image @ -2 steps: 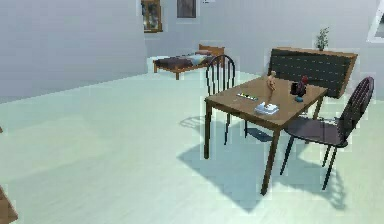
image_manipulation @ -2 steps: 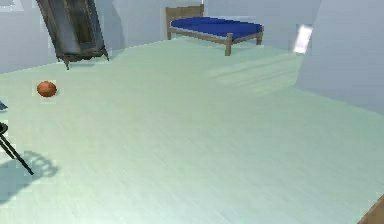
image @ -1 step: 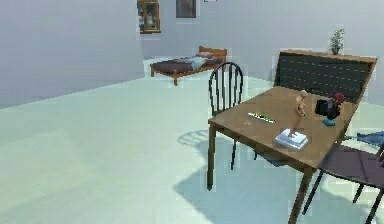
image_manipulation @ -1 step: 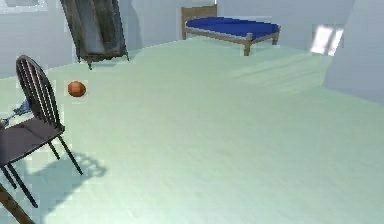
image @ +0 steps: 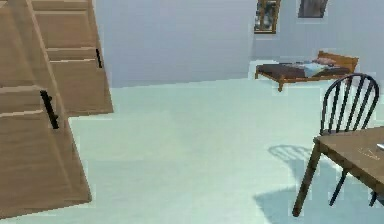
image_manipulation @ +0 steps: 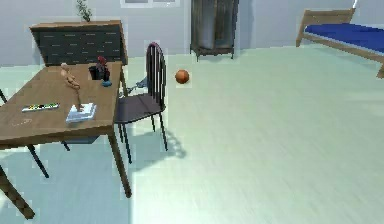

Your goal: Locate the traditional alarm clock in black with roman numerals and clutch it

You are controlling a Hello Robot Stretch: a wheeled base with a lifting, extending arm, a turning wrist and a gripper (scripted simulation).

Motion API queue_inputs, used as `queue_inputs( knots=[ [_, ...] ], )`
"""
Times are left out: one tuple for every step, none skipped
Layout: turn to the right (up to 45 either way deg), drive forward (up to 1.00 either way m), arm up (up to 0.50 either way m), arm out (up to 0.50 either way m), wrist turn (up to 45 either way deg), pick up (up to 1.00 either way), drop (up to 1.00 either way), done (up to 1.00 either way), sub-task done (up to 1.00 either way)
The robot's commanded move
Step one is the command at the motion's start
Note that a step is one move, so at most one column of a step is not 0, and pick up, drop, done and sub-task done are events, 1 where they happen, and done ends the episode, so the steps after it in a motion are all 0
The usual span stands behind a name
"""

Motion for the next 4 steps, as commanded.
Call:
queue_inputs(
  knots=[
    [0.0, 1.0, 0.0, 0.0, 0.0, 0.0, 0.0, 0.0, 0.0],
    [-3.0, 0.0, 0.0, 0.0, 0.0, 0.0, 0.0, 0.0, 0.0],
    [0.0, 0.2, 0.0, 0.0, 0.0, 0.0, 0.0, 0.0, 0.0],
    [39.0, 0.0, 0.0, 0.0, 0.0, 0.0, 0.0, 0.0, 0.0]
  ],
)
